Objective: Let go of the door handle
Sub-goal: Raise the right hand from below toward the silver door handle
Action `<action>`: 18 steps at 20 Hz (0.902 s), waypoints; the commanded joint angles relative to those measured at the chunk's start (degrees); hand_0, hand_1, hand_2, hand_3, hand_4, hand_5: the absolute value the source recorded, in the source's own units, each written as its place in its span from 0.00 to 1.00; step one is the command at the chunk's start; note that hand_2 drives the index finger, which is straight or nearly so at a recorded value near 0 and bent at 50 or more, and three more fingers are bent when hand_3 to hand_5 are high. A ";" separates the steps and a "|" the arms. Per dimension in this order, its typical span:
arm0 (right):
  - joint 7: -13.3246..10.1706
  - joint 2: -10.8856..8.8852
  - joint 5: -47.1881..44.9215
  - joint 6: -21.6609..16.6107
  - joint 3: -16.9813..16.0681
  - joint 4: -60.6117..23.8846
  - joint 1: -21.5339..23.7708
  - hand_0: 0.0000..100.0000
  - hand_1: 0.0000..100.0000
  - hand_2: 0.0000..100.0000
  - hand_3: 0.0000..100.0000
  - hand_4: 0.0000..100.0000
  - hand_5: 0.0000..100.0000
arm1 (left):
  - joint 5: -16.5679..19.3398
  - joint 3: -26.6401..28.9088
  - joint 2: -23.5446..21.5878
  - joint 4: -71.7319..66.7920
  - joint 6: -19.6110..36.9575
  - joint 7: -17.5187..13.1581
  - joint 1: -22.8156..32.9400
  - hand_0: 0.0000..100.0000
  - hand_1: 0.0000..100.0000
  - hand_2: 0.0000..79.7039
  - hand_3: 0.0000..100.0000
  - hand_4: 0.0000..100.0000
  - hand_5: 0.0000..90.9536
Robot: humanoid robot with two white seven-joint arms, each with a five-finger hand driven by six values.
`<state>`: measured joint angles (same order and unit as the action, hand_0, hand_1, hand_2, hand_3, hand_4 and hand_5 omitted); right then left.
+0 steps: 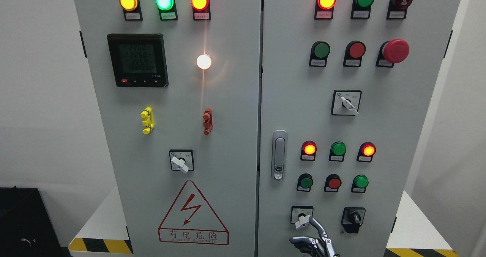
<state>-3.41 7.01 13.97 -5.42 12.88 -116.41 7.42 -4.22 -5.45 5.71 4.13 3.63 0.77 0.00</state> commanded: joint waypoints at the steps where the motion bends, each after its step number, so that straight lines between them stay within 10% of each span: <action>1: -0.90 0.02 9.04 -0.20 -0.14 0.48 -1.26 0.35 0.46 0.13 1.00 1.00 1.00 | 0.00 0.00 0.00 0.00 -0.03 0.02 0.97 0.12 0.56 0.00 0.00 0.00 0.00; 13: -4.06 0.02 33.82 -0.30 -1.89 6.10 -6.36 0.33 0.40 0.13 1.00 1.00 1.00 | 0.00 0.00 0.00 0.00 -0.03 0.02 0.97 0.12 0.56 0.00 0.00 0.00 0.00; 18: -10.82 0.02 44.73 0.06 -2.07 9.88 -9.26 0.32 0.35 0.08 1.00 1.00 1.00 | 0.00 0.00 0.00 0.00 -0.03 0.02 0.97 0.12 0.56 0.00 0.00 0.00 0.00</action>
<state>-11.47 6.99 47.44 -5.59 11.72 -111.69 1.07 -4.22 -5.45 5.71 4.13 3.63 0.77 0.00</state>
